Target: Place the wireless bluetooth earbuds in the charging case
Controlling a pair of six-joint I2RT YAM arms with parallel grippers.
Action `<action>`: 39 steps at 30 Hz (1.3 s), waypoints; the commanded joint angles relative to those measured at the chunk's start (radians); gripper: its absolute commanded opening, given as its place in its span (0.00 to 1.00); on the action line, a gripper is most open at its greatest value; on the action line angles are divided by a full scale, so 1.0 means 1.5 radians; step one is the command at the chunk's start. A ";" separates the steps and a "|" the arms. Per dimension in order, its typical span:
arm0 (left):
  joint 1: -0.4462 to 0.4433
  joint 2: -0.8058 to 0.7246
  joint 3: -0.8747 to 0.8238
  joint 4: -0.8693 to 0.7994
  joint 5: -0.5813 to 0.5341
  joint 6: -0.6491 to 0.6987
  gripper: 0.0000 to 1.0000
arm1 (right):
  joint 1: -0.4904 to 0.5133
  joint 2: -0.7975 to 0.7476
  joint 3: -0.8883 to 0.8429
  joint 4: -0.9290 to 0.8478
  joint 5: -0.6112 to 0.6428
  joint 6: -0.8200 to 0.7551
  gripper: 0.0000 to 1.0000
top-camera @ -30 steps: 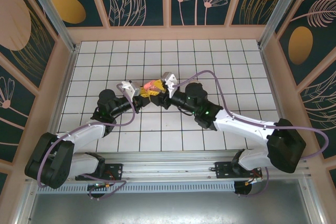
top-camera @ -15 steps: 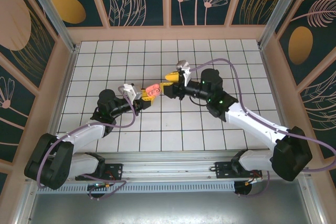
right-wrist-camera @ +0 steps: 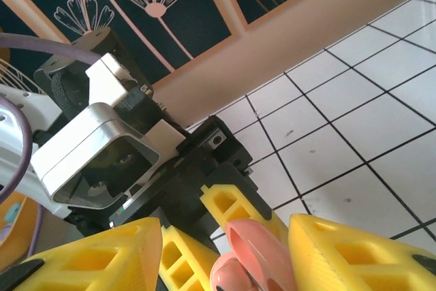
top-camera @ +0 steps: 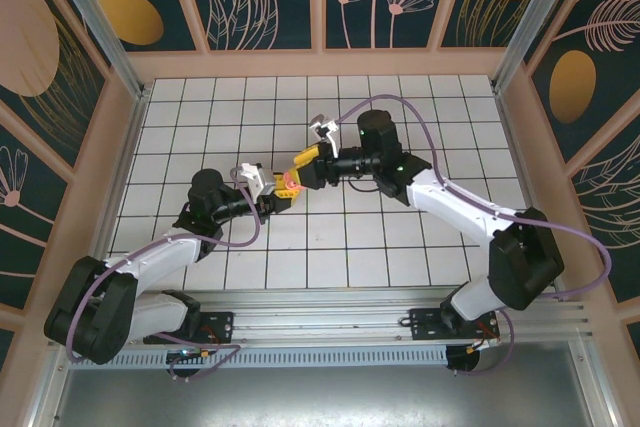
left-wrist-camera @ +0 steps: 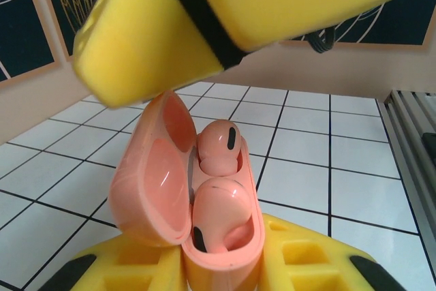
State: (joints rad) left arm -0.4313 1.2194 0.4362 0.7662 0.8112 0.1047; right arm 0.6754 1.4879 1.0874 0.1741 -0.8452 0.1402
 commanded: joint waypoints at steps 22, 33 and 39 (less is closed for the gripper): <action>-0.011 -0.016 0.029 -0.022 -0.003 0.004 0.24 | -0.048 -0.069 -0.063 0.005 0.026 0.052 0.53; -0.018 -0.026 0.037 -0.044 -0.013 0.007 0.24 | -0.020 0.033 0.025 -0.028 -0.103 0.026 0.52; -0.018 -0.038 0.037 -0.064 -0.037 0.010 0.24 | -0.013 0.020 0.013 -0.012 -0.141 0.012 0.49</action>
State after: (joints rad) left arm -0.4553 1.1774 0.4664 0.6880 0.7849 0.1055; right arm 0.6441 1.5421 1.0931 0.1448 -0.9798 0.1841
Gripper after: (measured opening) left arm 0.242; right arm 0.496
